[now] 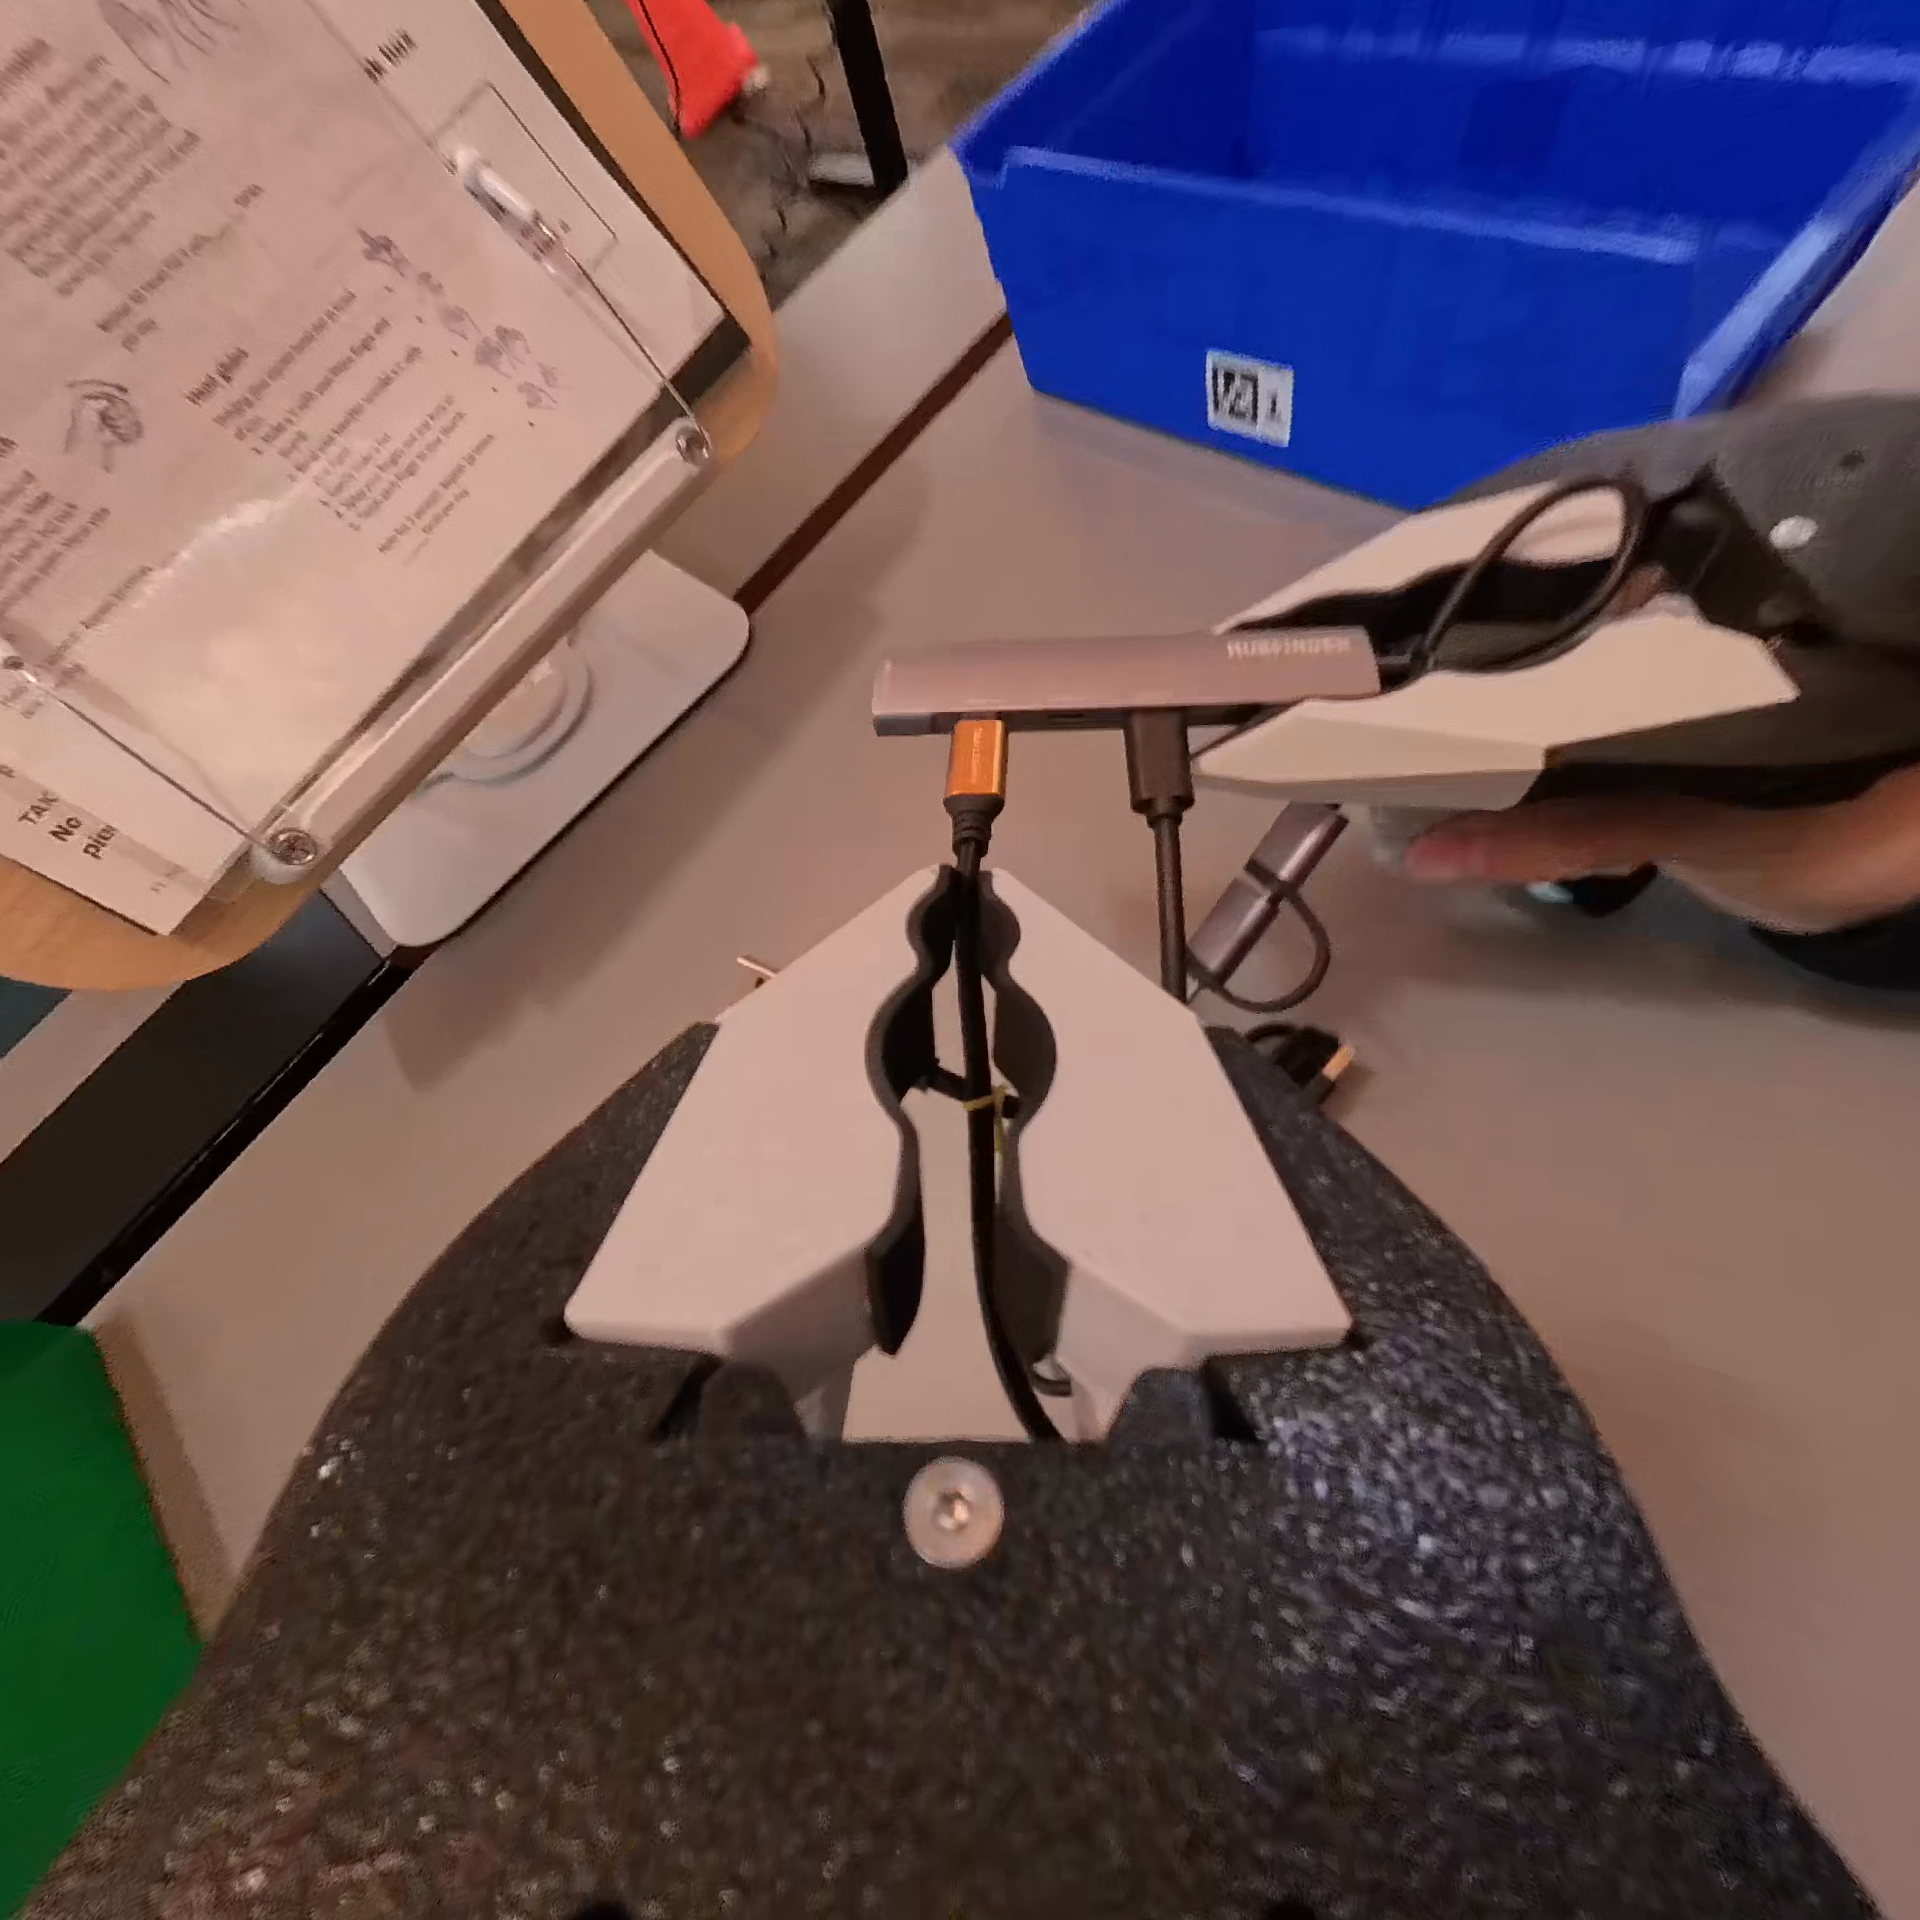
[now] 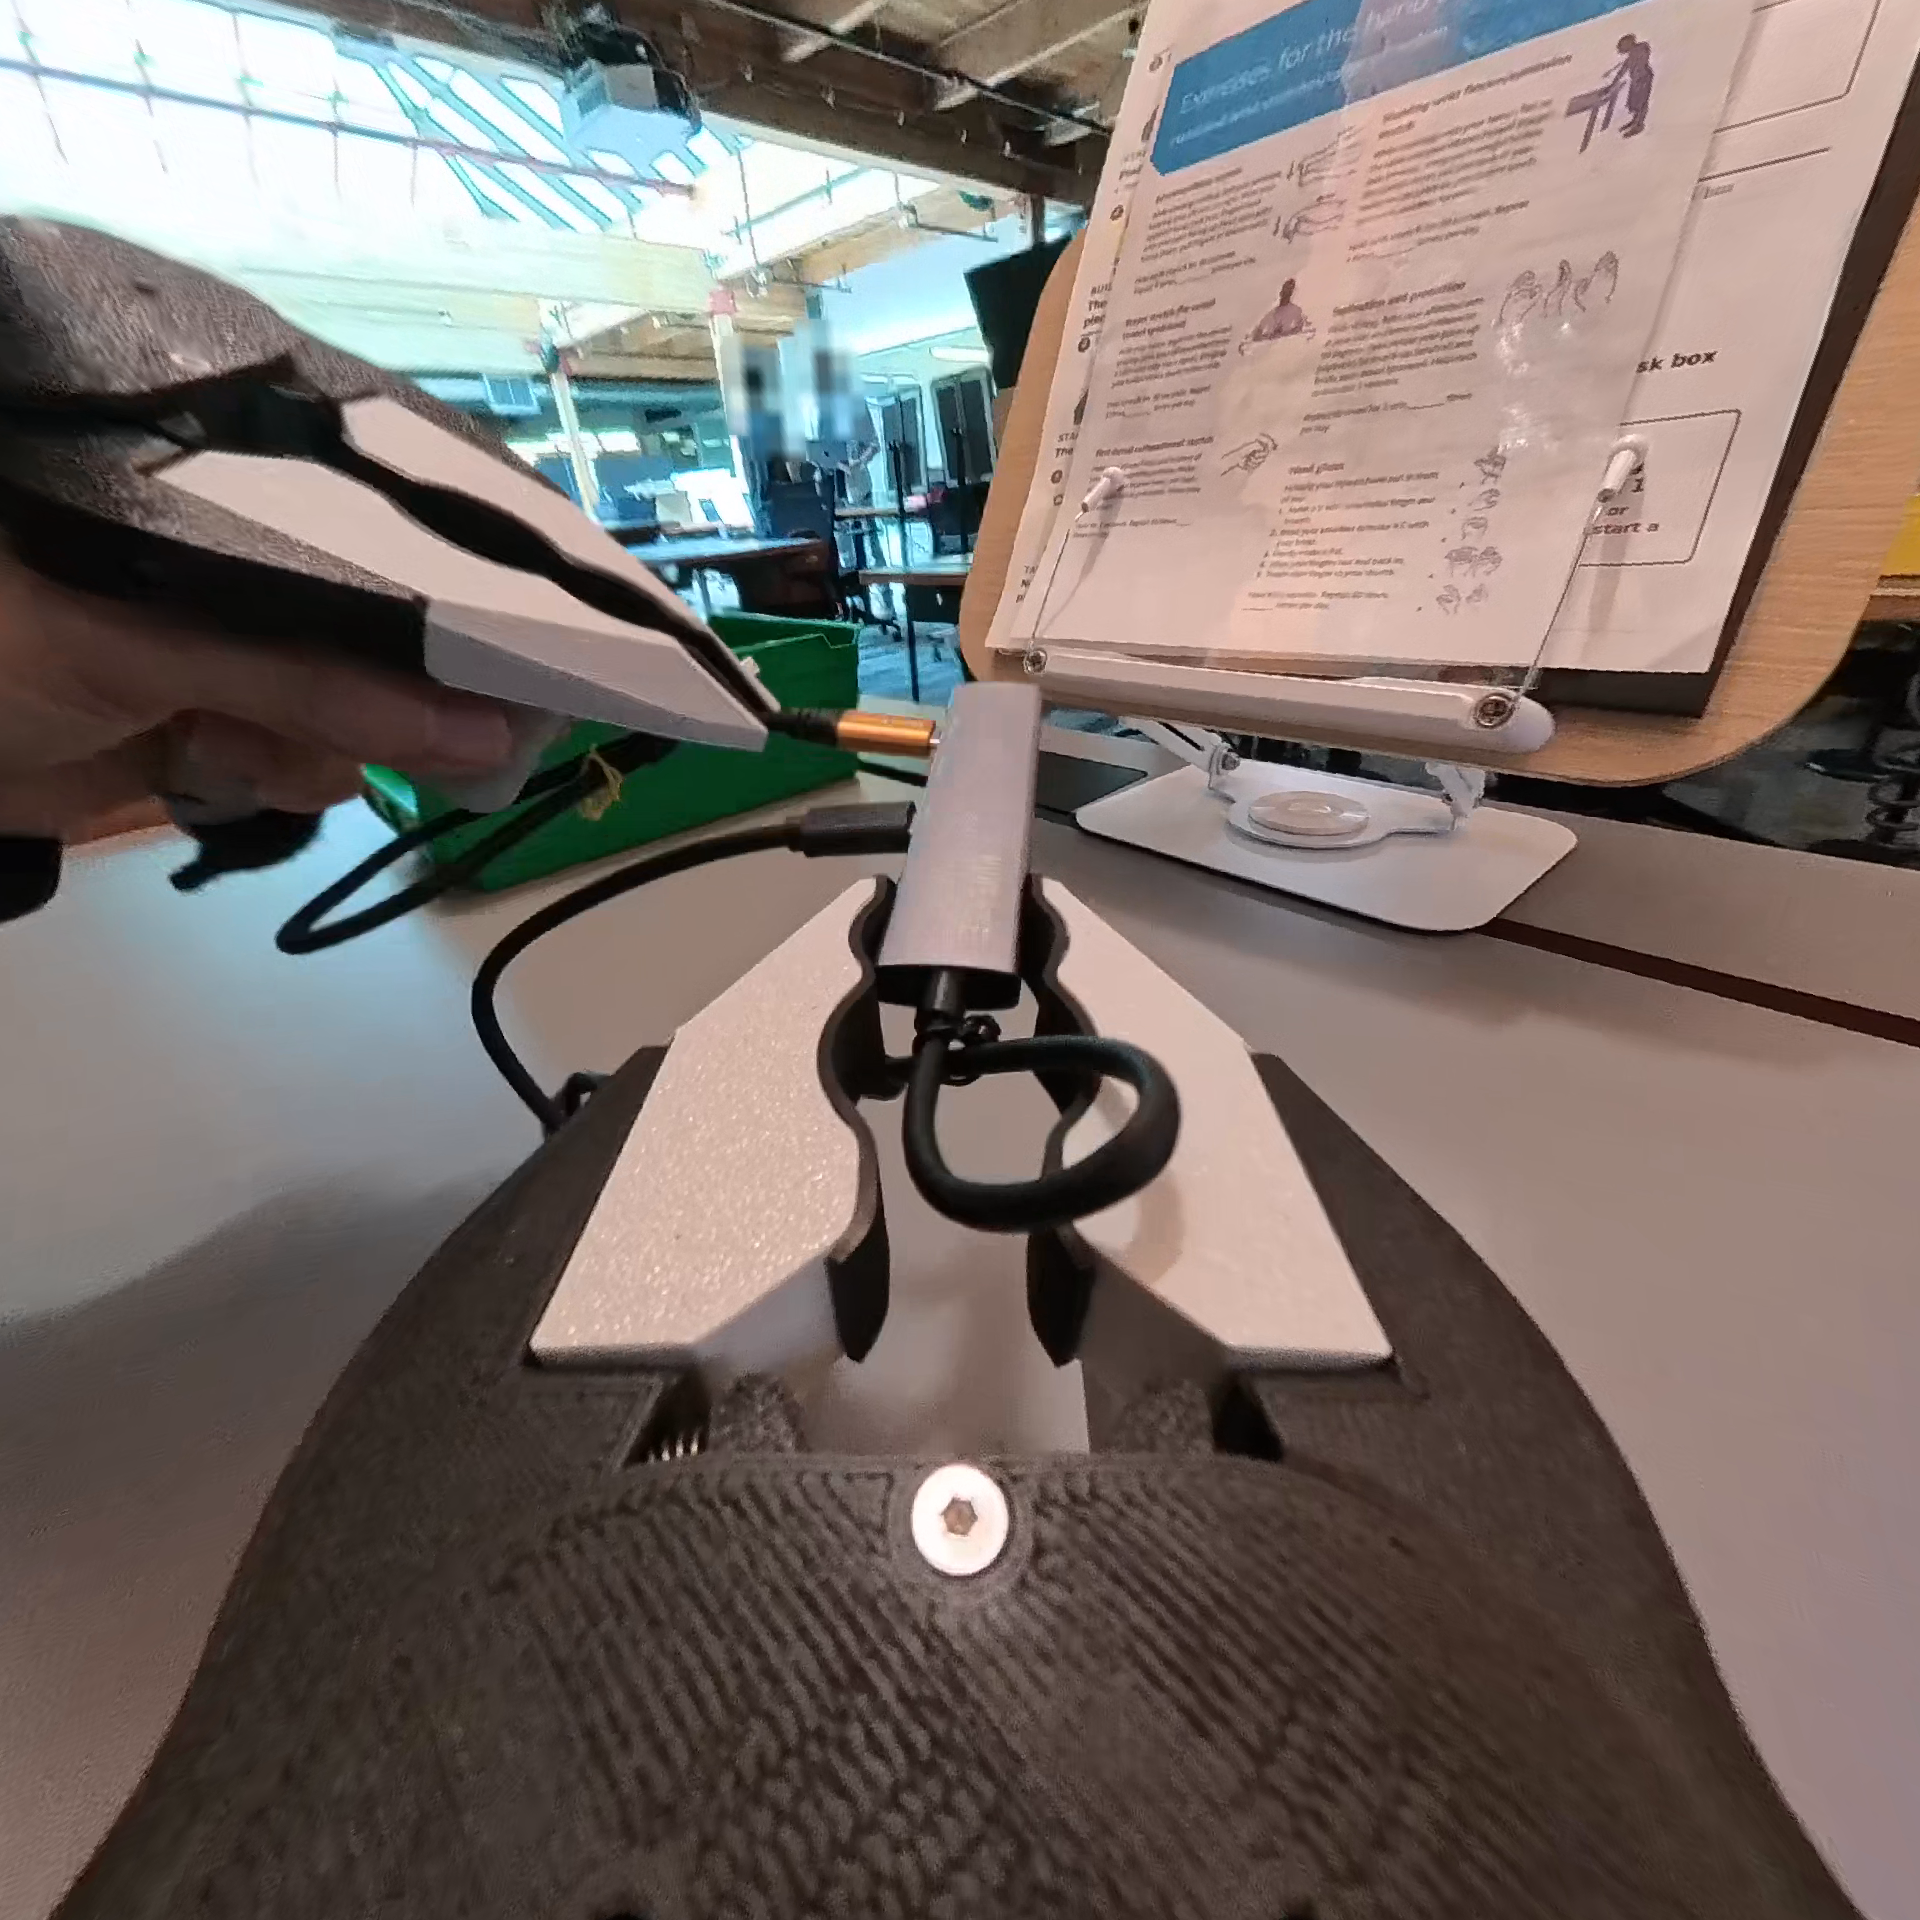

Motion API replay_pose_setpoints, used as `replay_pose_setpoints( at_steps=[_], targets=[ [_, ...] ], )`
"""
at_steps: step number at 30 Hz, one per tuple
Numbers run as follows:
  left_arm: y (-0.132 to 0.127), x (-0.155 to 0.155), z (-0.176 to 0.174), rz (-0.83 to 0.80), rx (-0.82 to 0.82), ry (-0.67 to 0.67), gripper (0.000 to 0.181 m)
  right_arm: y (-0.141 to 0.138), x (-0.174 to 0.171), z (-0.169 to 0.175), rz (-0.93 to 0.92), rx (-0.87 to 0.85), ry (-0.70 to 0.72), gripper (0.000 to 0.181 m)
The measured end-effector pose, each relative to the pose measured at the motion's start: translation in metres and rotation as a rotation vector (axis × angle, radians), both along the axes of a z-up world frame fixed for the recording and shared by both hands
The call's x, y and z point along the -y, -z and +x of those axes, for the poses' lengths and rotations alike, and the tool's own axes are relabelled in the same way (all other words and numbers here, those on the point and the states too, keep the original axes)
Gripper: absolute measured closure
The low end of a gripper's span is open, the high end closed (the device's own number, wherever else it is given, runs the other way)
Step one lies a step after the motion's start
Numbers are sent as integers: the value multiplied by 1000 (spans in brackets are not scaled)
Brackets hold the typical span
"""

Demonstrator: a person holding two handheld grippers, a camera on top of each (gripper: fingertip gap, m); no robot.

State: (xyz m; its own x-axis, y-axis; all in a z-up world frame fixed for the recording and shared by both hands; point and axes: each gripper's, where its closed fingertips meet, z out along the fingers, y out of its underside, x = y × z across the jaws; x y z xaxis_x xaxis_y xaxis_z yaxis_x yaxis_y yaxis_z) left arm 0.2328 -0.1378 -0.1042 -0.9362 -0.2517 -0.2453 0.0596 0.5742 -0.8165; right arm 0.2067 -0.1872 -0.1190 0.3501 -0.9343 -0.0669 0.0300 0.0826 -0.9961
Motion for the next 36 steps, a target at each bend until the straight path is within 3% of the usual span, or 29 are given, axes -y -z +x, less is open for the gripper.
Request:
replay_pose_setpoints(
  at_steps=[7,11,15,29,36],
  targets=[
    [-1,-2,1,-39,58,5,180,-1,-3,0,-30,18,7,157],
    [7,-4,3,21,114,7,180,0,-5,0,-61,17,21,157],
    [-5,-2,1,-68,98,12,180,0,-6,0,-51,13,14,157],
    [11,-3,4,-84,164,35,179,0,-10,0,-58,15,-6,157],
    [-1,-5,3,-255,112,36,180,-1,-16,-2,-45,15,-33,156]
  ],
)
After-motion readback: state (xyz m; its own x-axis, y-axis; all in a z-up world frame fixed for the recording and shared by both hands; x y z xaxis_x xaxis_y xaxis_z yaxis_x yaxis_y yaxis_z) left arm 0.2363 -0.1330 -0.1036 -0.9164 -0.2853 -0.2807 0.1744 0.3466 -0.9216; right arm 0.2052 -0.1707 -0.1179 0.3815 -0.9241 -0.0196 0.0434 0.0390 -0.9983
